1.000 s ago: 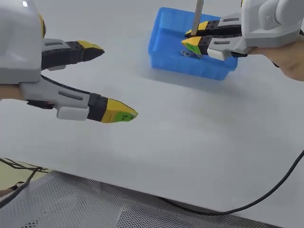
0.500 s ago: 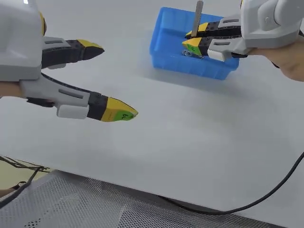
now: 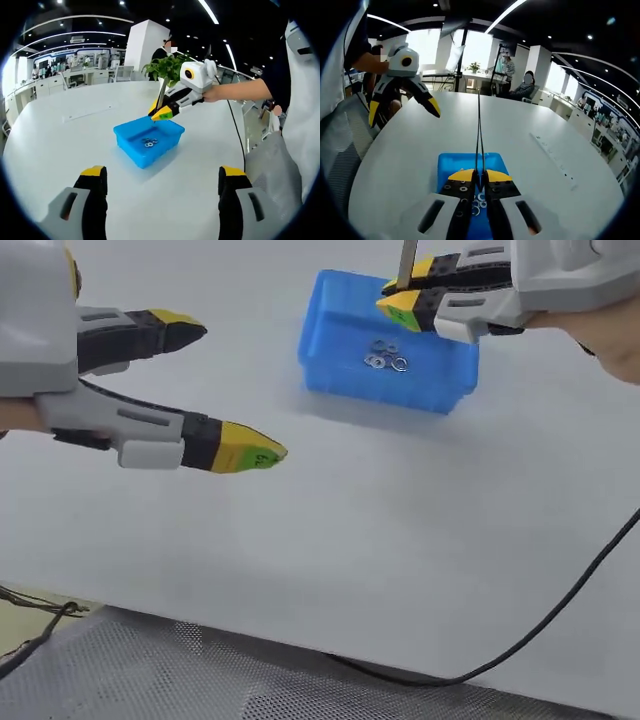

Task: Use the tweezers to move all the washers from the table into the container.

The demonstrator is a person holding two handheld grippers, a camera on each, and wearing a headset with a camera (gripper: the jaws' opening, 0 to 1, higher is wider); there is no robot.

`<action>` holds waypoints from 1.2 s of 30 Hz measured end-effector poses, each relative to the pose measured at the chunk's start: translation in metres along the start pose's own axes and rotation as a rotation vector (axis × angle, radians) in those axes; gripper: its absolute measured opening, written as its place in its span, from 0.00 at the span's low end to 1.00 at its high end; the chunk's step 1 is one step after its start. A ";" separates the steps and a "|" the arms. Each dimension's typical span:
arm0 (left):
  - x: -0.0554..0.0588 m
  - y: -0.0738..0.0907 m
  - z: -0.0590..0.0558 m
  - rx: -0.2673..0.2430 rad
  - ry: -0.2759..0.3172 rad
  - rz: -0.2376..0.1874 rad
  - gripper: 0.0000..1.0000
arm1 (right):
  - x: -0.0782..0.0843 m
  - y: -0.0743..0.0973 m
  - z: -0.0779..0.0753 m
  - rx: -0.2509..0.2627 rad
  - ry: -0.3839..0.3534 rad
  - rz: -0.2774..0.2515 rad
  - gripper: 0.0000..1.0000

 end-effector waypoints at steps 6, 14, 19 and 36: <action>-0.028 -0.003 -0.001 0.006 -0.056 -0.044 0.95 | -0.010 0.020 0.027 -0.035 -0.003 -0.003 0.08; -0.054 -0.010 -0.021 0.077 -0.156 -0.105 0.82 | 0.010 0.042 0.080 -0.130 0.006 0.097 0.08; -0.066 -0.015 -0.037 0.125 -0.178 -0.116 0.78 | 0.035 0.044 0.102 -0.167 0.050 0.207 0.08; -0.083 -0.036 -0.103 0.343 -0.294 -0.103 0.40 | 0.055 0.039 0.142 -0.223 0.081 0.360 0.08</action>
Point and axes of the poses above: the centre of the closed fingertips' face, and the gripper's own axes: y roughly backward along the fingers, z roughly to its left, x roughly out of its underside, the point moved 1 cm from there along y, roughly backward along the fingers, and after that the axes turned 14 degrees about -y, right-handed, at the moved point
